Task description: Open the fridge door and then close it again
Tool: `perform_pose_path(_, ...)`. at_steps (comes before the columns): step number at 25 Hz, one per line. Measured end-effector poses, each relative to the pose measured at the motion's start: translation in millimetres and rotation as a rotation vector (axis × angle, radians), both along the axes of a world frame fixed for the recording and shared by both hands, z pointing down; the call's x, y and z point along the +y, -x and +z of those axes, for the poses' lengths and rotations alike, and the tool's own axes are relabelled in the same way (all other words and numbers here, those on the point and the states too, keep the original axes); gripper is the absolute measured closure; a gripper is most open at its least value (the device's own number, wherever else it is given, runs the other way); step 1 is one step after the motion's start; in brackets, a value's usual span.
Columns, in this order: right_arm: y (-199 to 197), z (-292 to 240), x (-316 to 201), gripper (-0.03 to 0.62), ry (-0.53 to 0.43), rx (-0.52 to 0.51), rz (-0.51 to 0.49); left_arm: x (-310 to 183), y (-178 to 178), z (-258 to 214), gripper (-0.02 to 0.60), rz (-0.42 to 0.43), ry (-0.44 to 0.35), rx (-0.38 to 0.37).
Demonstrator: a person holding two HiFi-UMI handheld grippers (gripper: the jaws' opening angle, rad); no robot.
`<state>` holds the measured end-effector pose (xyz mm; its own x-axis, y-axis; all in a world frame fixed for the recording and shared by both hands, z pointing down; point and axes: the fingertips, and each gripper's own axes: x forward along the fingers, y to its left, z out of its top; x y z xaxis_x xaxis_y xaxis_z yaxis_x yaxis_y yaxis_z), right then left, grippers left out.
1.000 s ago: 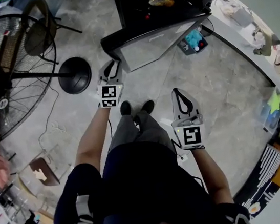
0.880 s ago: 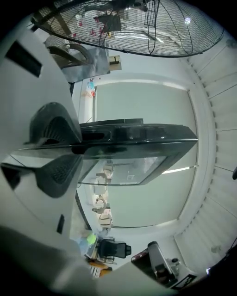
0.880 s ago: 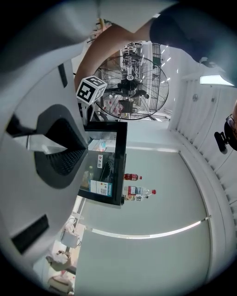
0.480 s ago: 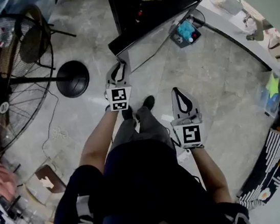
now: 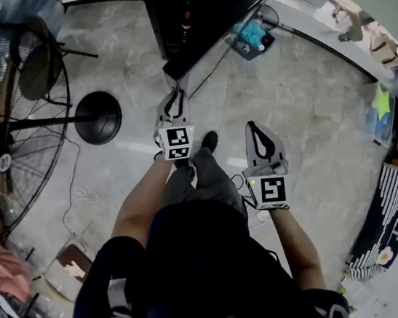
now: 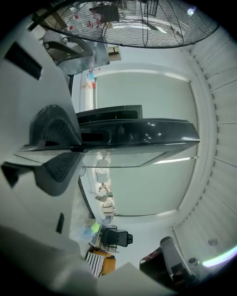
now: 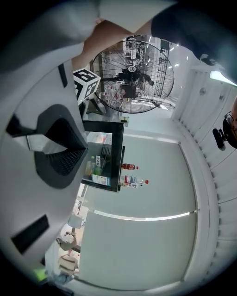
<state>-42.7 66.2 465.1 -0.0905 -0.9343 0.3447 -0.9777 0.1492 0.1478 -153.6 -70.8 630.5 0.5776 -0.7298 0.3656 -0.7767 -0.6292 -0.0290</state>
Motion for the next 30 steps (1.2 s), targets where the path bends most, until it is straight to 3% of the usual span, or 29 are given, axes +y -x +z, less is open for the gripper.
perform_pose_path(8,-10,-6,12,0.576,-0.029,0.007,0.068,30,-23,1,0.525,0.042,-0.008,-0.012)
perform_pose_path(30,-69,-5,59,0.576,-0.001,0.036,0.066,92,-80,-4,0.532,0.041,-0.015,-0.02)
